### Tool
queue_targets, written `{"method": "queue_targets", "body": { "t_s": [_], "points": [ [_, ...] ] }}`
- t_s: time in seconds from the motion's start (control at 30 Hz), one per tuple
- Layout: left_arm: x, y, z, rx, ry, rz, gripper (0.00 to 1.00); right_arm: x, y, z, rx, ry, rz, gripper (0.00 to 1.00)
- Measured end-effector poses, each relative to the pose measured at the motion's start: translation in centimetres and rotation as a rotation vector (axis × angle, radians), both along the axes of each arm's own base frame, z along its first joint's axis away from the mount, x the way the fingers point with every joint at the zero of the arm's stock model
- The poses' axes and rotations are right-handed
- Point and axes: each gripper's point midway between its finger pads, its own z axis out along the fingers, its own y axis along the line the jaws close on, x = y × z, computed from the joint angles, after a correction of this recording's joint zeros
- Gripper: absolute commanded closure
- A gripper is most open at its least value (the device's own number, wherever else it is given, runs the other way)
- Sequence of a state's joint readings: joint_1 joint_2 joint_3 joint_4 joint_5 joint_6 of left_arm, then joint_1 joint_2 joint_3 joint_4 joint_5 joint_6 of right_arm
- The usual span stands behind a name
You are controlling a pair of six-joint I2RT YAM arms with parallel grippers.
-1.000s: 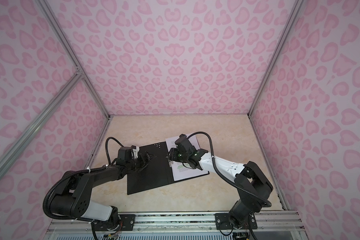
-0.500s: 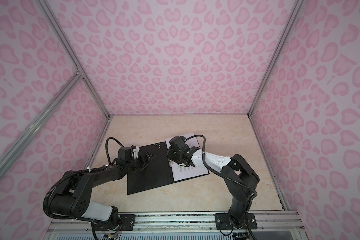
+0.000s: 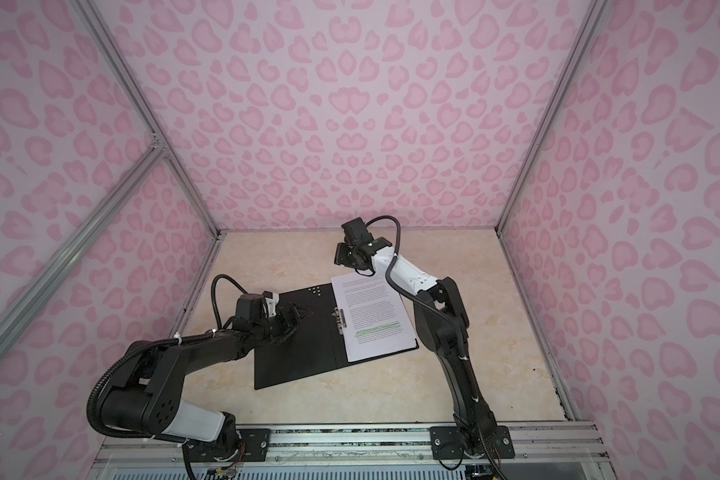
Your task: Put the files into the folder
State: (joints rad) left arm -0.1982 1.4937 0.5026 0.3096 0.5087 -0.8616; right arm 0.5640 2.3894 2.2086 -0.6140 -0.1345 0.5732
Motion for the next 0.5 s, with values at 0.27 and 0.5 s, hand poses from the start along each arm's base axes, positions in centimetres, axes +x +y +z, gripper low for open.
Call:
{"method": "queue_targets", "body": {
  "t_s": [0.27,0.5],
  "points": [
    [0.1,-0.1,-0.1,-0.004,-0.001,-0.004,0.05,4.1,-4.0,-9.2,-0.278,0.063,0.087,0.4],
    [0.1,-0.1,-0.1,-0.005,0.0,-0.005,0.05,2.8,-6.3,-8.2,-0.29,0.074,0.085,0.4]
  ]
}}
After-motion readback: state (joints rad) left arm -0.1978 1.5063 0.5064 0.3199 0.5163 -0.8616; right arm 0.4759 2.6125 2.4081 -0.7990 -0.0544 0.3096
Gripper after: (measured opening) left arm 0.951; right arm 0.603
